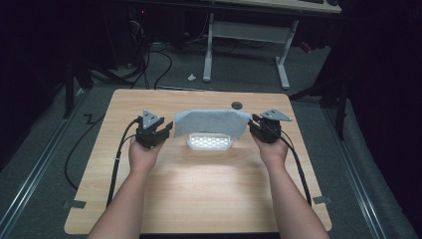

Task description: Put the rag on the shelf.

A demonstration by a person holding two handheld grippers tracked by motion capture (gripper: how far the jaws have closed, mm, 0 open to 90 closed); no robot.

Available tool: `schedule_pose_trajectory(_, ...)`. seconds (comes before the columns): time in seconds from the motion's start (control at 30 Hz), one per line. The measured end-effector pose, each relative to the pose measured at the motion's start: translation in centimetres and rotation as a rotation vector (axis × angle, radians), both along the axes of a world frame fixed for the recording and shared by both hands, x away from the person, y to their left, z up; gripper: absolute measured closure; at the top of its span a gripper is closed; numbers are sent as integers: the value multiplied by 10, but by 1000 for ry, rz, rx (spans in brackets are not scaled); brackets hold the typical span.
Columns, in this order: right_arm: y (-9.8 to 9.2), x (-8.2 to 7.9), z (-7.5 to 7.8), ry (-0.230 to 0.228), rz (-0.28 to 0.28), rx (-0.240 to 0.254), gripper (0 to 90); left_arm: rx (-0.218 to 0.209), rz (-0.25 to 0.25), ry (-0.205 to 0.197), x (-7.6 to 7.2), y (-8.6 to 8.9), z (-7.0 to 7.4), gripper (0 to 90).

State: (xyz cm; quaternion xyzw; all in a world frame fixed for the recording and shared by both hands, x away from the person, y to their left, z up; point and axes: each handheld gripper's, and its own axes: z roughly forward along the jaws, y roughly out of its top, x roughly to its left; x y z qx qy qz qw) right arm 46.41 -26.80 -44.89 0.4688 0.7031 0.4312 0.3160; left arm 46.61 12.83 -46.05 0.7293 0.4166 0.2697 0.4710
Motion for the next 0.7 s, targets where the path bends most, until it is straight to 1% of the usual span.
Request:
schedule_pose_trajectory(0.1, -5, -5, 1, -27, -16, 4, 659, -4, 14, 2, -1, 7, 0, 587)
schedule_pose_trajectory(0.3, -13, -11, 1, -16, -26, -9, 647, -5, 34, 7, -4, 16, -1, 582)
schedule_pose_trajectory(0.4, -13, -13, 3, -23, -18, -13, 640, 1, 35, 8, -7, 17, -2, 581)
schedule_pose_trajectory(0.47, -12, -16, 4, -25, -15, -18, 637, -7, 33, 13, -9, 19, -3, 581)
schedule_pose_trajectory(0.57, -9, -21, 6, -36, 0, -18, 629, -21, 25, 21, -17, 21, -4, 572)
schedule_pose_trajectory(0.63, -8, -28, 6, -57, 6, -10, 625, -30, 19, 19, -25, 22, -5, 562)
schedule_pose_trajectory(0.67, -8, -32, 5, -62, 6, -11, 619, -24, 18, 24, -29, 22, -6, 559)
schedule_pose_trajectory(0.7, -8, -36, 5, -50, 5, -12, 614, -15, 16, 29, -33, 22, -7, 553)
